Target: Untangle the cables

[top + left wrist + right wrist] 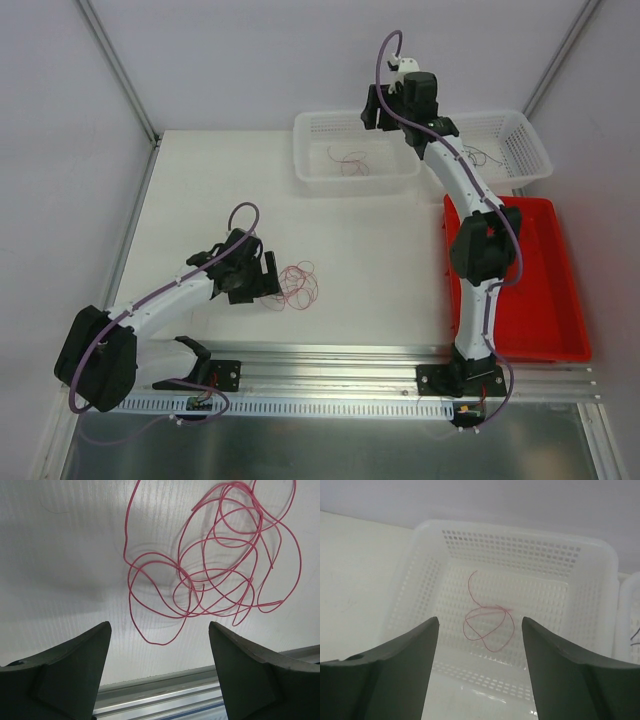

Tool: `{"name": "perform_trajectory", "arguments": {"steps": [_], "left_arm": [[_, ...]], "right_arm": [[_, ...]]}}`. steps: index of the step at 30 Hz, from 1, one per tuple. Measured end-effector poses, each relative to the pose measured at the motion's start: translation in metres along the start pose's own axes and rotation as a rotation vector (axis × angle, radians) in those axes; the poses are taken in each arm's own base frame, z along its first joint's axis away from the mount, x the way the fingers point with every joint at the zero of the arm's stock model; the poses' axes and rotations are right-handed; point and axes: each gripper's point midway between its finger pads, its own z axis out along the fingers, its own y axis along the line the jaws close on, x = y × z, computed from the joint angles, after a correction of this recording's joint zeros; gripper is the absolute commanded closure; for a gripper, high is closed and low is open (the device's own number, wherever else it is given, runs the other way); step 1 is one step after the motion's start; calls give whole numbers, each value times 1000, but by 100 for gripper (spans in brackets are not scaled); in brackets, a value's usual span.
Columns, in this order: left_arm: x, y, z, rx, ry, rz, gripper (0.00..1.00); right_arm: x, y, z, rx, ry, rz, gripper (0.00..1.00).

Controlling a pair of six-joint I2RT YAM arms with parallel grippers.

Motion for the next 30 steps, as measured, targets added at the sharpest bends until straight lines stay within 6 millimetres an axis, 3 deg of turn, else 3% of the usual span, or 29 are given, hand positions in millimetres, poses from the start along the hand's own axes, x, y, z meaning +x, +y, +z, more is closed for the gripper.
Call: {"name": "perform_trajectory", "arguments": {"steps": [4,9,15,18,24,27,30], "left_arm": [[0,0,0,0,-1,-2,21],[0,0,0,0,-2,-5,22],[-3,-1,-1,5,-14,-9,25],[-4,-1,-1,4,-20,-10,28],[-9,0,-1,-17,-42,-30,37],[-14,0,0,-27,-53,-37,40],[-16,-3,-1,-23,-57,-44,40]], "right_arm": [[40,-9,-9,32,109,29,26],[89,5,-62,23,263,100,25],[138,67,-141,-88,370,177,27],[175,106,-164,-163,452,191,28],[267,157,-197,-227,656,257,36],[291,177,-208,-247,702,293,40],[301,193,-209,-263,696,339,48]]}}
